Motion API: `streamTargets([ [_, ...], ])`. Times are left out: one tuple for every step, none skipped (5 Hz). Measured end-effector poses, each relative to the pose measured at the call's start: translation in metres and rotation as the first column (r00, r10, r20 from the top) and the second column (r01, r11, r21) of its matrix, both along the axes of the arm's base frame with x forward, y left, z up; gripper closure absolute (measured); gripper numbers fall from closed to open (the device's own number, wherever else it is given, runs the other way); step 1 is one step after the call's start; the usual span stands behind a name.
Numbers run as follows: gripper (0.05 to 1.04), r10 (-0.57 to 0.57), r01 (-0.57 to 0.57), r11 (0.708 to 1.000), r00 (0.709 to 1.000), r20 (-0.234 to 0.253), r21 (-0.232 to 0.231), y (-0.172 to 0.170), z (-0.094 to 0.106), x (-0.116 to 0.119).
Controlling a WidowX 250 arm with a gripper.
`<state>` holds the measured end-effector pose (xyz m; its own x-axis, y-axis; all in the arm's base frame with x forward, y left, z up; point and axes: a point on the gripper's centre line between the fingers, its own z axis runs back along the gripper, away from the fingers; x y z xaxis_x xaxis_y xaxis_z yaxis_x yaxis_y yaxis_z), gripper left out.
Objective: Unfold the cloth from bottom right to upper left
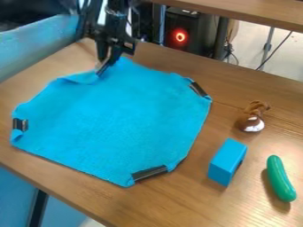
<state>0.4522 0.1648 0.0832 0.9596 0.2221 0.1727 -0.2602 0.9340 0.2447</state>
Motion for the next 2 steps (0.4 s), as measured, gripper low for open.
streamTargets([
  [0.323,0.038,-0.036,0.999,0.991,0.127,-0.02,0.013,0.02,-0.014],
  [0.095,0.057,-0.053,0.998,0.982,0.178,-0.032,0.017,0.032,-0.029],
])
